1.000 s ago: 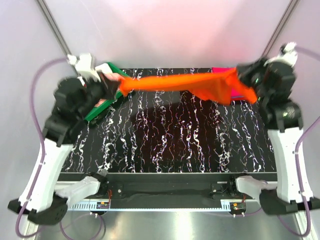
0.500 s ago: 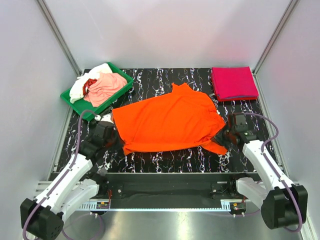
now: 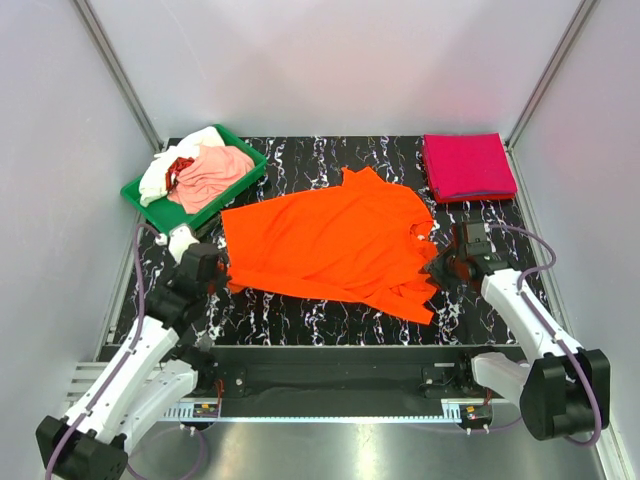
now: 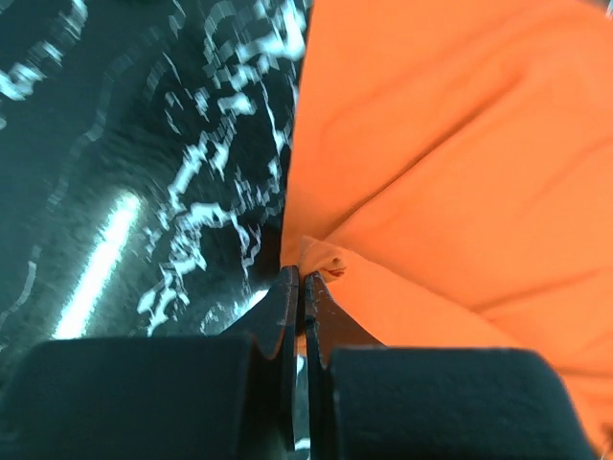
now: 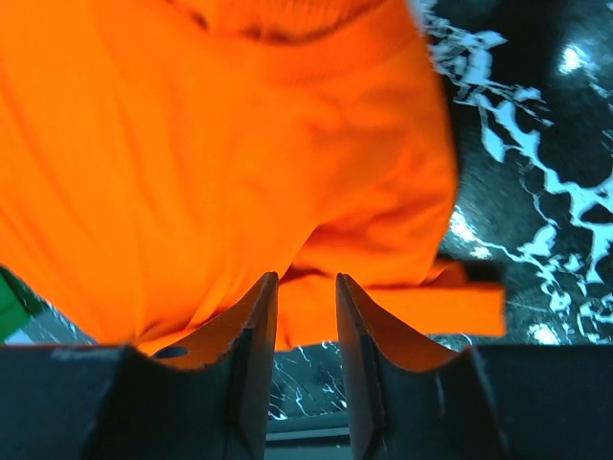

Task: Fold and stack the t-shirts
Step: Flatten the tshirt out

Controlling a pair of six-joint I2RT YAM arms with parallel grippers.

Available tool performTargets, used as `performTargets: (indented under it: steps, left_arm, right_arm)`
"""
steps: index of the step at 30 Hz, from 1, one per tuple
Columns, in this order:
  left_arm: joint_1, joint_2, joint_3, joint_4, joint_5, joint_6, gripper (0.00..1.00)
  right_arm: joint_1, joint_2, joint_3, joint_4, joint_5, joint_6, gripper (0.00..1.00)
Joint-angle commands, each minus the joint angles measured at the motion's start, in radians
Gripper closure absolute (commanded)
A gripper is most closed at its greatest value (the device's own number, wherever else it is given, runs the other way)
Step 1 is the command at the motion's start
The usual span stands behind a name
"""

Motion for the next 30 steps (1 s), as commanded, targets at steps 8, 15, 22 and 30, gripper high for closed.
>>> performTargets:
  steps: [8,15,22,30]
  left_arm:
    - [0.007,-0.018,0.058,0.032,-0.099,-0.048,1.0]
    - [0.007,-0.003,0.008,0.063,-0.047,-0.091,1.0]
    - [0.007,-0.053,0.04,0.031,-0.056,-0.062,1.0]
    - [0.007,-0.044,0.055,0.009,-0.027,-0.074,1.0]
  right_arm:
    - [0.004,0.075,-0.052,-0.113,0.023,0.208,0.64]
    - [0.003,0.153,0.052,-0.001,0.132,0.128,0.62]
    - [0.004,0.252,0.199,0.001,0.092,0.016,0.62]
    - [0.003,0.324,0.255,0.046,0.072,-0.109,0.57]
